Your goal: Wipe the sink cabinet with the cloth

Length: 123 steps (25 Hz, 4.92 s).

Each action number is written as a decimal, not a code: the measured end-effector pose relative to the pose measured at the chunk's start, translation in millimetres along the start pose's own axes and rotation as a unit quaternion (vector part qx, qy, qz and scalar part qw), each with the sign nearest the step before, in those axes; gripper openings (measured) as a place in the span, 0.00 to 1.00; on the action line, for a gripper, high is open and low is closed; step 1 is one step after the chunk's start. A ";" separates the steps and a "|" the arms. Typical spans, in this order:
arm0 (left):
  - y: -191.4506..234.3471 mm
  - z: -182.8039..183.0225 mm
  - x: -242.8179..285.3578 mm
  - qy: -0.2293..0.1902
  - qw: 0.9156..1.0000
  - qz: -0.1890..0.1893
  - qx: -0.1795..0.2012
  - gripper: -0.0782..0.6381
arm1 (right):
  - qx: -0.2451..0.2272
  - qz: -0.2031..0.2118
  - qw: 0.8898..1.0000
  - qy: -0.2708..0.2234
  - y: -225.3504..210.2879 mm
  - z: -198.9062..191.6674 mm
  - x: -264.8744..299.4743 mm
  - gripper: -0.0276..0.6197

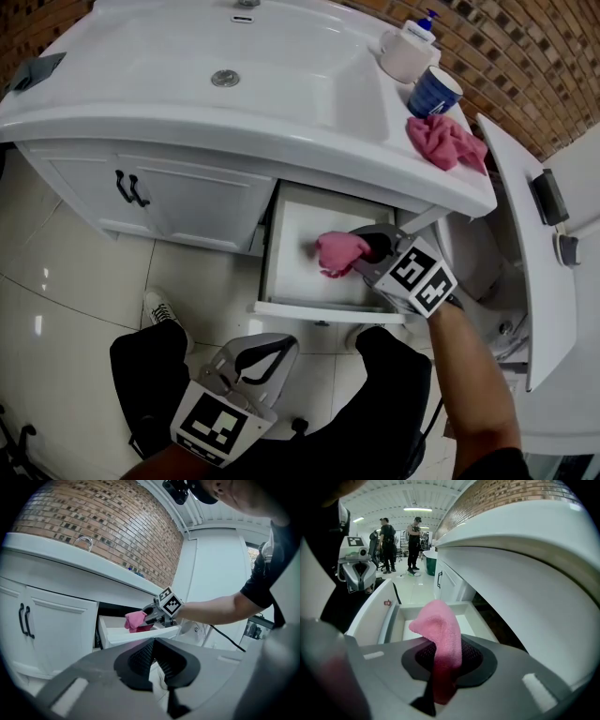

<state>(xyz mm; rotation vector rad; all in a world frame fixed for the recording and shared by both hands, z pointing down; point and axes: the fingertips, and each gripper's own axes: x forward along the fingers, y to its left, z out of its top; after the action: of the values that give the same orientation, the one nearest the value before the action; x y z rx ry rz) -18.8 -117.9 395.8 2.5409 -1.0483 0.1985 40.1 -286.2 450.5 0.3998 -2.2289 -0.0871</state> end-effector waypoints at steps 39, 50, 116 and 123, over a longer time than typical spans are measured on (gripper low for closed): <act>-9.9 -2.5 -9.4 0.000 1.000 -0.004 -0.007 0.12 | -0.043 0.138 0.988 -0.050 74.5 52.9 12.8 0.16; -11.5 -10.4 -6.8 0.011 1.000 -0.006 -0.004 0.12 | -0.034 0.128 0.991 -0.003 58.8 3.4 -7.0 0.16; -50.3 -14.4 -26.8 0.002 0.999 0.041 -0.007 0.12 | 0.277 -0.170 0.927 -0.187 70.0 -6.5 -127.2 0.16; -61.0 -20.4 -21.8 0.001 1.000 0.023 -0.009 0.12 | 0.301 -0.207 0.914 -0.179 56.1 -57.3 -163.3 0.16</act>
<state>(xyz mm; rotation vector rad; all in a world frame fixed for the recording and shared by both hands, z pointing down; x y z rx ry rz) 8.9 -56.0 390.6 2.5017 -1.1042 0.2047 165.9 -177.5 376.6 1.2820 -2.4595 0.3397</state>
